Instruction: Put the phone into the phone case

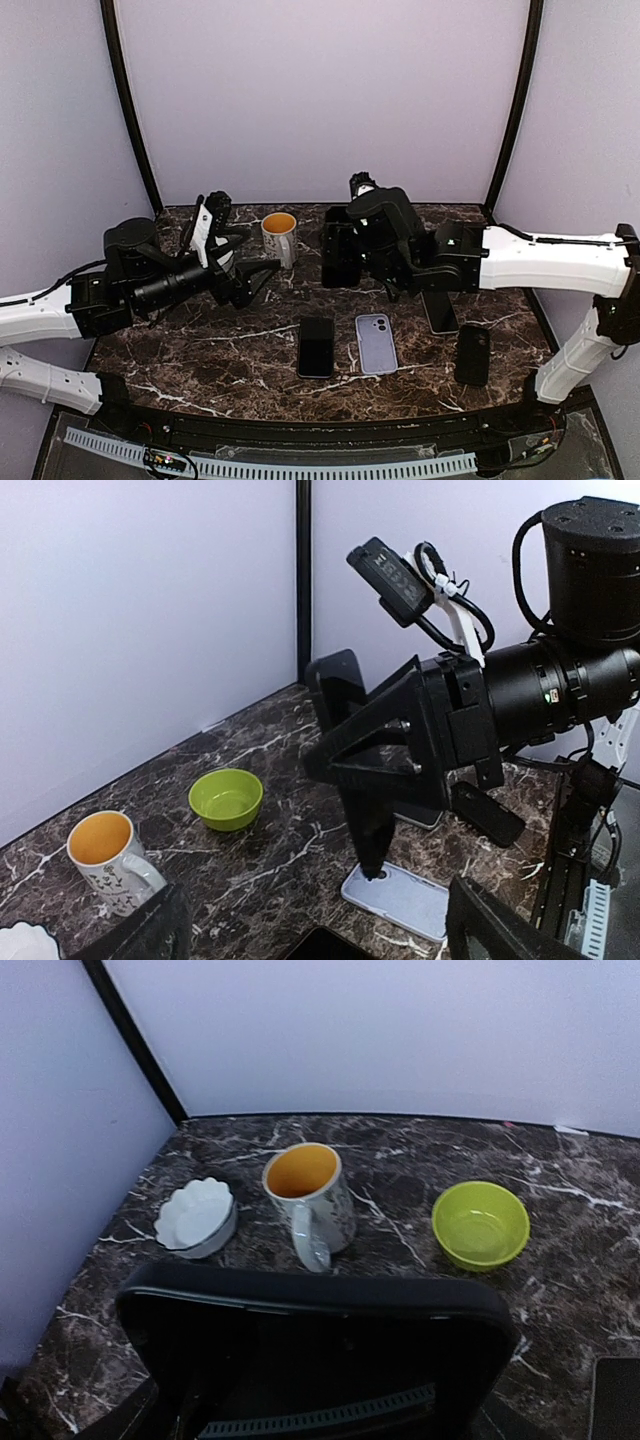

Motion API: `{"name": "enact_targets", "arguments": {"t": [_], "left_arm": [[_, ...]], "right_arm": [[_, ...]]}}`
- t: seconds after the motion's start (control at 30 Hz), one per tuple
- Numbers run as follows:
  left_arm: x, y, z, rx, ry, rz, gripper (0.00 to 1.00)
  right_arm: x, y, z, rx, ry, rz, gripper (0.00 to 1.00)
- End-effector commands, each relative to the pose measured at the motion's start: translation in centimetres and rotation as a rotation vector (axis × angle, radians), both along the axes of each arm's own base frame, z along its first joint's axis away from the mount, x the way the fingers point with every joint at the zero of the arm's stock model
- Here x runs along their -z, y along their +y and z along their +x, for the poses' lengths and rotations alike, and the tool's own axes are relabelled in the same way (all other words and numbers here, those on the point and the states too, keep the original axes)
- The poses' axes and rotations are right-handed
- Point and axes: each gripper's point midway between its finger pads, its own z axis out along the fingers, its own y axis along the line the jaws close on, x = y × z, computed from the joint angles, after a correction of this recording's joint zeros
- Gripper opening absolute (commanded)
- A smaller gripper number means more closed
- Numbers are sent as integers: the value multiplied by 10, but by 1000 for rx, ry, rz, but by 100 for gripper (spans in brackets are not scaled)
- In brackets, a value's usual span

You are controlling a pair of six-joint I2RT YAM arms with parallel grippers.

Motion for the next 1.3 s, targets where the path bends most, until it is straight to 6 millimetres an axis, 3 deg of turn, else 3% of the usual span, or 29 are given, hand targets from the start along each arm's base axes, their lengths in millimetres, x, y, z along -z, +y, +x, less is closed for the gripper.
{"name": "enact_targets", "arguments": {"t": [0.0, 0.17, 0.3, 0.53, 0.6, 0.77, 1.17, 1.27], "left_arm": [[22, 5, 21, -114, 47, 149, 96], [15, -2, 58, -194, 87, 180, 99], [28, 10, 96, -271, 182, 138, 99], [64, 28, 102, -320, 196, 166, 99], [60, 31, 103, -328, 174, 170, 99], [52, 32, 100, -317, 137, 163, 99], [53, 32, 100, -311, 120, 178, 99], [54, 33, 100, -314, 119, 182, 99]], "right_arm": [[55, -45, 0, 164, 141, -107, 0], [118, -57, -11, 211, 285, -249, 0], [156, -64, -23, 227, 367, -332, 0], [192, -63, -39, 168, 457, -340, 0], [200, -67, -41, 177, 475, -354, 0], [209, -71, -39, 181, 472, -352, 0], [206, -68, -29, 158, 411, -309, 0], [189, -62, -27, 128, 359, -279, 0]]}}
